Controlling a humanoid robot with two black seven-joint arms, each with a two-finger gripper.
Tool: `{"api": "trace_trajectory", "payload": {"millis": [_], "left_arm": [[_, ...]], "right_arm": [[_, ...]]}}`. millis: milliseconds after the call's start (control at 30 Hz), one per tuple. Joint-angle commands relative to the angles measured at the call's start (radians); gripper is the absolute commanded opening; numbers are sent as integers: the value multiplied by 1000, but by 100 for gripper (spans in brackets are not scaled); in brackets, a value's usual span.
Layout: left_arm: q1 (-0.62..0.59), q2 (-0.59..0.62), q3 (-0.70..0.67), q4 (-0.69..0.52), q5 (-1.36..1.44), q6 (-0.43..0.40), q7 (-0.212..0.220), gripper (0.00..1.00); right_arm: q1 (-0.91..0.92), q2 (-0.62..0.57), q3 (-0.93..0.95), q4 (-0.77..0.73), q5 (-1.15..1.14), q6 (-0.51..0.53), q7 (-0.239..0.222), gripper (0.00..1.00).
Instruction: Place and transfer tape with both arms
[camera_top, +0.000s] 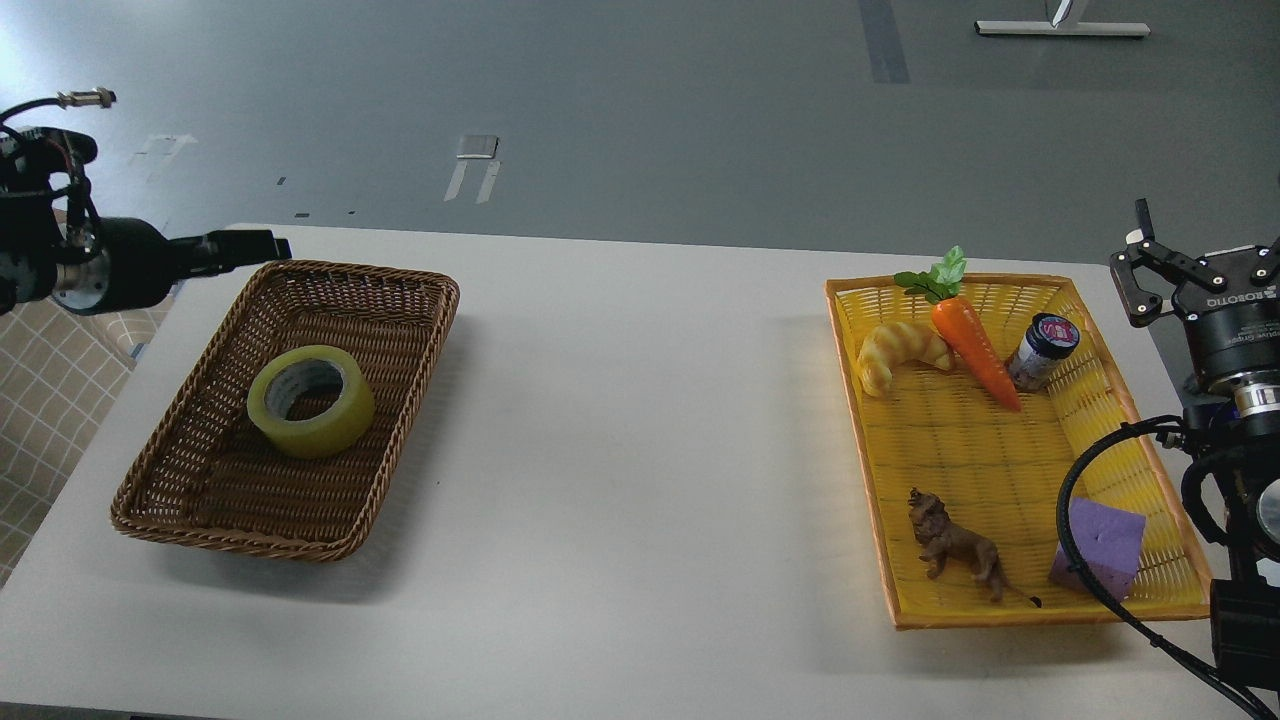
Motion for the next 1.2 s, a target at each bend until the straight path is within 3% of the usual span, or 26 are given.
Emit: {"api": "trace_trajectory", "payload": {"millis": [0, 267, 601, 868, 1168], "left_arm": [[-33, 12, -152, 3, -263, -63, 10, 97], [-30, -106, -392, 6, -744, -63, 8, 98], [8, -310, -559, 5, -942, -63, -6, 98], [244, -542, -771, 6, -982, -63, -1, 98], [377, -608, -889, 6, -984, -63, 8, 98]], "right_arm": [[12, -2, -2, 1, 0, 0, -1, 100], [36, -21, -8, 70, -7, 0, -8, 100], [124, -74, -28, 101, -7, 0, -19, 100], [211, -76, -147, 89, -5, 0, -53, 100], [303, -77, -186, -29, -14, 0, -87, 100]]}}
